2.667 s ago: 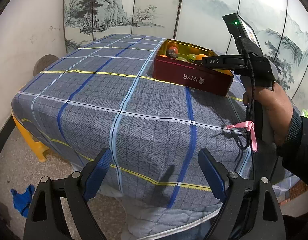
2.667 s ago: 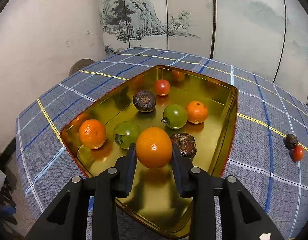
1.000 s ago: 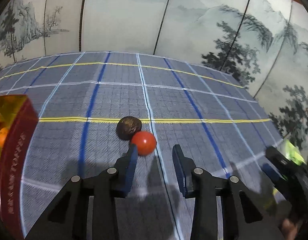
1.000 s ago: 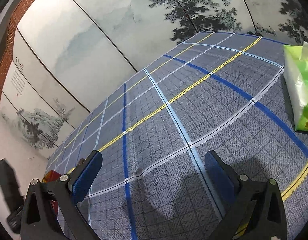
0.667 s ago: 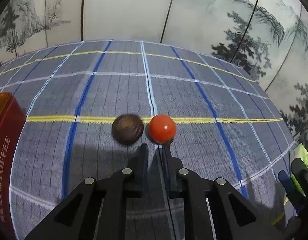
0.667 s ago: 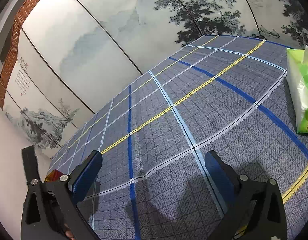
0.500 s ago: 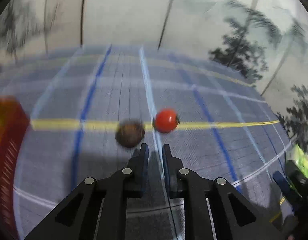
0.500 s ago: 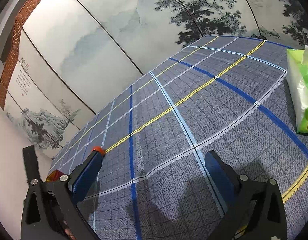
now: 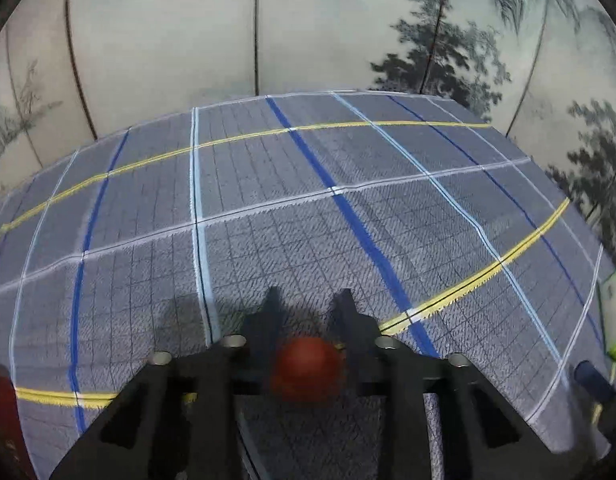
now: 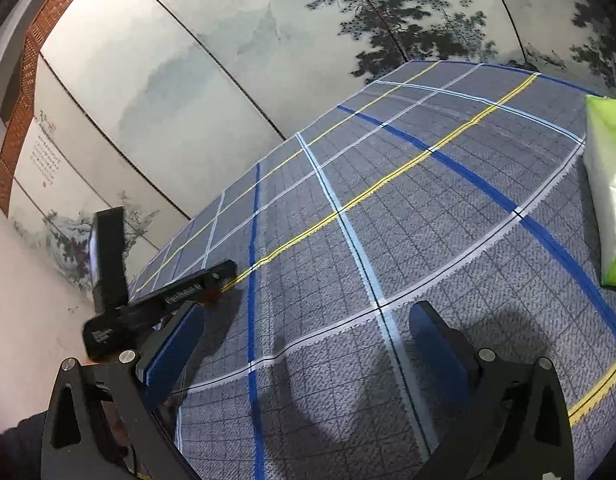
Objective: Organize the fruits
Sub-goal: 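Lift the red tomato and carry it over the tin with the left gripper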
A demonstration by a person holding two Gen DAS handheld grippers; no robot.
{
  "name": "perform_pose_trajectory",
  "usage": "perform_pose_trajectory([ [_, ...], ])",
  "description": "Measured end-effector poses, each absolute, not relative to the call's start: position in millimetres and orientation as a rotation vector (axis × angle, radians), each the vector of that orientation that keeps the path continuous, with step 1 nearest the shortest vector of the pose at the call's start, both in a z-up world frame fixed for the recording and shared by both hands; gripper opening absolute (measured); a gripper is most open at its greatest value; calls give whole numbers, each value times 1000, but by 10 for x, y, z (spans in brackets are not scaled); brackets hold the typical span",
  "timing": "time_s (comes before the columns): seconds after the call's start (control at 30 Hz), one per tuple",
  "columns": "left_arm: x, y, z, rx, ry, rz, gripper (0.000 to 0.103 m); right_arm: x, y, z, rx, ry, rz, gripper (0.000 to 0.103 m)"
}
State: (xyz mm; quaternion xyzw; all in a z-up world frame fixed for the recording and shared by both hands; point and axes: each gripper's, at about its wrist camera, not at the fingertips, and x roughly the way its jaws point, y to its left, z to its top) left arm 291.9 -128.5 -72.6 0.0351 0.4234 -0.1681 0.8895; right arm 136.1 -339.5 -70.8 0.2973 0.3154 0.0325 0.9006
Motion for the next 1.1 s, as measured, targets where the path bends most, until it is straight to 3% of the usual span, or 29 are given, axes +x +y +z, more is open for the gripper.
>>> perform_pose_trajectory([
  [0.07,2855,-1269,-731,88,870,-367,22,1359,-3389,-703,614,650,68,102],
  [0.1,2815,-1240,-703,98,850,-365,7,1363,-3388,-700,614,649,70,102],
  [0.13,2773,-1191,-650,97,831,-359,0,1376,-3382,-701,613,650,71,102],
  [0.47,2422,-758,48,18,753,-378,0,1374,-3406,-701,617,654,41,102],
  [0.53,2423,-786,-34,57,793,-337,18,1371,-3410,-702,617,653,40,102],
  [0.57,2435,-804,-137,63,827,-303,47,1369,-3416,-704,616,654,41,102],
  [0.6,2418,-798,-200,46,840,-309,62,1360,-3418,-704,614,654,42,102],
  [0.77,2549,-1014,-470,195,843,-328,61,1358,-3421,-710,613,656,49,102],
  [0.9,2716,-1025,-649,187,882,-379,50,1360,-3402,-694,609,650,58,102],
  [1.0,2767,-1106,-695,202,888,-427,33,1359,-3387,-683,609,640,68,102],
  [1.1,2757,-1128,-687,185,908,-443,32,1366,-3364,-671,606,634,81,102],
])
